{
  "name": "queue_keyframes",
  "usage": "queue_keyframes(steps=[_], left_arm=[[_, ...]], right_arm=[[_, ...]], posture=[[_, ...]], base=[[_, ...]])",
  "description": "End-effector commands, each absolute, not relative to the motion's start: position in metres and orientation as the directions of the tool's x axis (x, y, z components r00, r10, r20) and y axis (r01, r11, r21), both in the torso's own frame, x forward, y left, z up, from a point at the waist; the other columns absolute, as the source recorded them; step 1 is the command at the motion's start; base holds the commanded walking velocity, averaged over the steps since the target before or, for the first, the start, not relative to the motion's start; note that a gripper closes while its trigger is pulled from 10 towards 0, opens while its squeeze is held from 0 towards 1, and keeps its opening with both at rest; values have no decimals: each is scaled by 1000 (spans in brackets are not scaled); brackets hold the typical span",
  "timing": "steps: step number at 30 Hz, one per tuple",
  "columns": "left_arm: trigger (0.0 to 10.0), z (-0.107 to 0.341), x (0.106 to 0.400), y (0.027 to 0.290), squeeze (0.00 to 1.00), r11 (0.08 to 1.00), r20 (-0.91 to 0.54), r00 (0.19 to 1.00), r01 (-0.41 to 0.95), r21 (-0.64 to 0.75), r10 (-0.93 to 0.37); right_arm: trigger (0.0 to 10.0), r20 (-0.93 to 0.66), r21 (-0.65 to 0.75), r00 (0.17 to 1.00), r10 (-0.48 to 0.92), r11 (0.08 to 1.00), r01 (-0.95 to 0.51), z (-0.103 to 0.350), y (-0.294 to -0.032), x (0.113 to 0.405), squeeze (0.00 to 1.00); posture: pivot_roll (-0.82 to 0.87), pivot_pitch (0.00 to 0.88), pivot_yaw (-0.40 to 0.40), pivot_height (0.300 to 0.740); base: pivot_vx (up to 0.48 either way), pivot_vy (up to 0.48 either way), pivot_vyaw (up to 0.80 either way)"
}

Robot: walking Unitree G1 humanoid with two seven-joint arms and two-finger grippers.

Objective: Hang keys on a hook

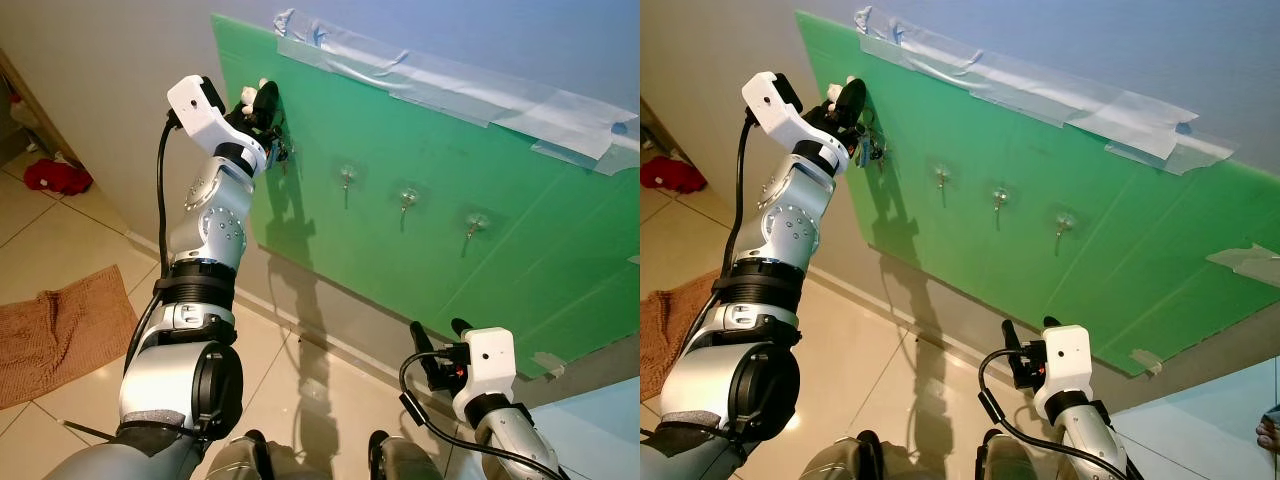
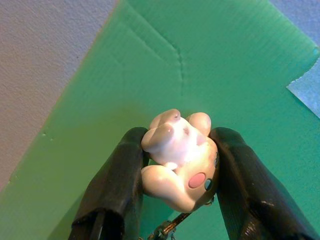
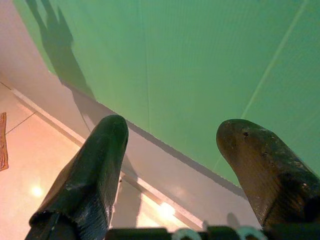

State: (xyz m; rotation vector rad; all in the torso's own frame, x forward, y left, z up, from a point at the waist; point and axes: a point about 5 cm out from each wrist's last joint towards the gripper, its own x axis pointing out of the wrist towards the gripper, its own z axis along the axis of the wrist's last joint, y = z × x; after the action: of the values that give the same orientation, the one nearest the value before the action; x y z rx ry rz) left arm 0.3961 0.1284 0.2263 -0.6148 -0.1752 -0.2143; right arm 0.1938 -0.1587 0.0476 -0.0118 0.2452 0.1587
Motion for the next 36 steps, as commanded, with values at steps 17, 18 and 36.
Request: queue_keyframes(steps=[17, 18, 36], left_arm=[[0, 230, 396, 122, 0, 805, 225, 962, 254, -536, -154], [0, 229, 395, 122, 0, 805, 222, 963, 252, -538, -153], [0, 225, 389, 126, 0, 812, 196, 972, 216, -543, -127]], right_arm=[[10000, -260, 9, 954, 147, 989, -150, 45, -161, 189, 0], [10000, -260, 9, 954, 148, 988, -151, 45, -161, 189, 0], [10000, -265, 14, 949, 169, 985, -171, 43, -158, 190, 0]], posture=[[-313, 158, 41, 740], [-313, 158, 41, 740], [-293, 146, 37, 740]], base=[[0, 0, 0], [0, 0, 0], [0, 0, 0]])
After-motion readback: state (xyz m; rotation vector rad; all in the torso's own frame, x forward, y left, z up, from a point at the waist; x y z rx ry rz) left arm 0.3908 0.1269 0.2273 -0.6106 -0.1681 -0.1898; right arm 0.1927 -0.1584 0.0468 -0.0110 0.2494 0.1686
